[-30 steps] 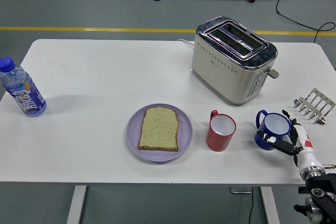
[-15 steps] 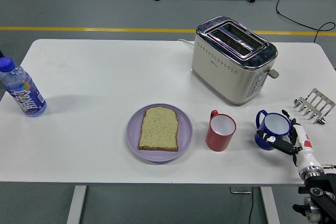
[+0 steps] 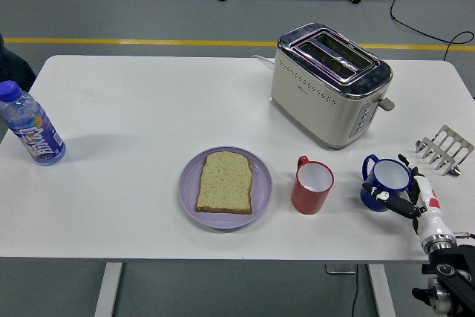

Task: Pick up the cup,pour liquid into bread,place the cup on the desk

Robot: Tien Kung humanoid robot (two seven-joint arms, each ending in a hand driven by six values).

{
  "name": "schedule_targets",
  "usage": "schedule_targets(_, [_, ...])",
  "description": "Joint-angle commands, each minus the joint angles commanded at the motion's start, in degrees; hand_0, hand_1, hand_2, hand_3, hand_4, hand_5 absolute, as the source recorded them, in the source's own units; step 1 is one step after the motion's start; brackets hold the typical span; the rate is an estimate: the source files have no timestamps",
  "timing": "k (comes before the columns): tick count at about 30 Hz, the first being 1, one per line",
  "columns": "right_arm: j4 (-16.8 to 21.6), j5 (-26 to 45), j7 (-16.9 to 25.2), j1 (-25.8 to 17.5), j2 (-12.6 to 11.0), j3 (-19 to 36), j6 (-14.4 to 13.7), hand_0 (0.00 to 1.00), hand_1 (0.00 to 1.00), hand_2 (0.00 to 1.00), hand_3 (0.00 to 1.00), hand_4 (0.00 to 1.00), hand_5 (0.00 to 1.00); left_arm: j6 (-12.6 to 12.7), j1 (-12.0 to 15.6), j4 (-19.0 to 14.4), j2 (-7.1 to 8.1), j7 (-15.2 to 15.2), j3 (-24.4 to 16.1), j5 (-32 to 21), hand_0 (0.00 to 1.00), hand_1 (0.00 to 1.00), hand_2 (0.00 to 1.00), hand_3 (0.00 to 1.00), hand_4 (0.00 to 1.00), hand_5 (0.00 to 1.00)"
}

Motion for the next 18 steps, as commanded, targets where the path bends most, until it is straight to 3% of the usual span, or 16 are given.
schedule_targets(18, [-1.42,4.21,2.45,0.78,0.18,-1.10,1.04,0.887,0.767,0.828,0.870,0.969,0.139,-0.16,-0.17,-0.02,0.08,-0.32,0.87,-1.18,0.690,0.756,0.773,0.611,0.396,0.998])
